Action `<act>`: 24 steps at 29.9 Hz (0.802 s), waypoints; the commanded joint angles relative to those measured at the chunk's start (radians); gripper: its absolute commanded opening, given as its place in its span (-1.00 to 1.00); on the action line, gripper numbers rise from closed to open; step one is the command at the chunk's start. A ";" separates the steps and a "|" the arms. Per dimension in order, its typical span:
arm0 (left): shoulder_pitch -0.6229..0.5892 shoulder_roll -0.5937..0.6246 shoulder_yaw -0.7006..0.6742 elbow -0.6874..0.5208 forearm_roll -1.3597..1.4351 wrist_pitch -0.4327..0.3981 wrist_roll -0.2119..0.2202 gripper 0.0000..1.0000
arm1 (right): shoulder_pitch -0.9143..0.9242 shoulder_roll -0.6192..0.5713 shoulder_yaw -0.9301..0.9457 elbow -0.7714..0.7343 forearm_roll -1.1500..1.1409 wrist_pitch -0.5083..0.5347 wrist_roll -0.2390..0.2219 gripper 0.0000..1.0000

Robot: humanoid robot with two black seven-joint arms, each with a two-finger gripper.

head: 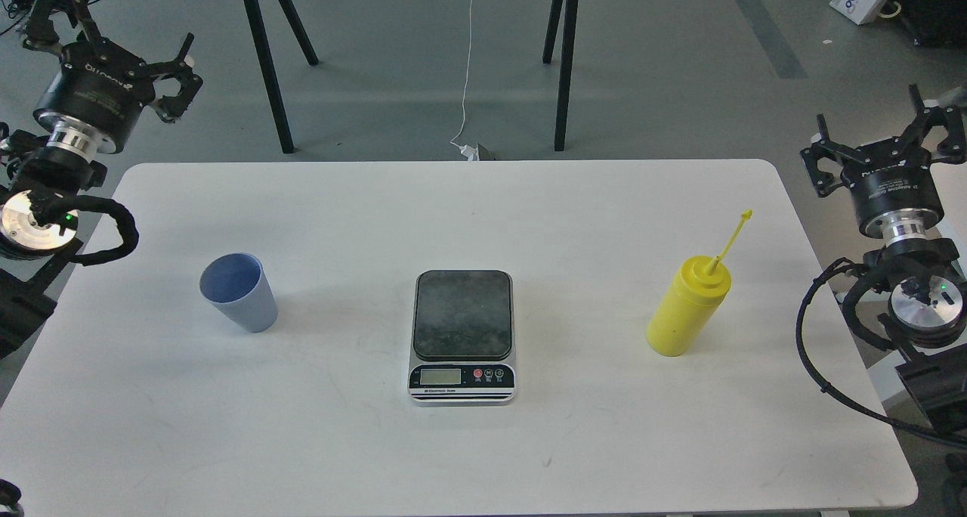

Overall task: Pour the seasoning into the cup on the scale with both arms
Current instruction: 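Reach the left gripper toward the blue cup, then grasp the blue cup with the left gripper and lift it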

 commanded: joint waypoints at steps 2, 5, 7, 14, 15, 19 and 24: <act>0.000 0.021 0.019 -0.055 0.199 0.004 -0.003 0.99 | -0.038 -0.025 0.007 0.032 0.001 0.000 0.000 0.99; 0.007 0.073 0.020 -0.181 0.406 0.019 -0.016 0.99 | -0.046 -0.026 0.013 0.033 0.001 0.000 0.000 0.99; 0.026 0.110 0.019 -0.285 0.554 0.049 -0.030 0.99 | -0.046 -0.026 0.013 0.033 0.001 0.000 0.000 0.99; 0.110 0.208 0.020 -0.496 1.113 0.172 -0.052 0.99 | -0.046 -0.026 0.013 0.059 0.000 0.000 0.000 0.99; 0.121 0.215 0.019 -0.499 1.200 0.183 -0.065 0.99 | -0.046 -0.026 0.015 0.059 0.000 0.000 0.000 0.99; 0.179 0.256 0.023 -0.499 1.551 0.302 -0.162 0.97 | -0.055 -0.026 0.020 0.061 0.001 0.000 0.008 0.99; 0.224 0.273 0.100 -0.468 1.950 0.483 -0.162 0.82 | -0.058 -0.023 0.044 0.062 0.001 0.000 0.009 0.99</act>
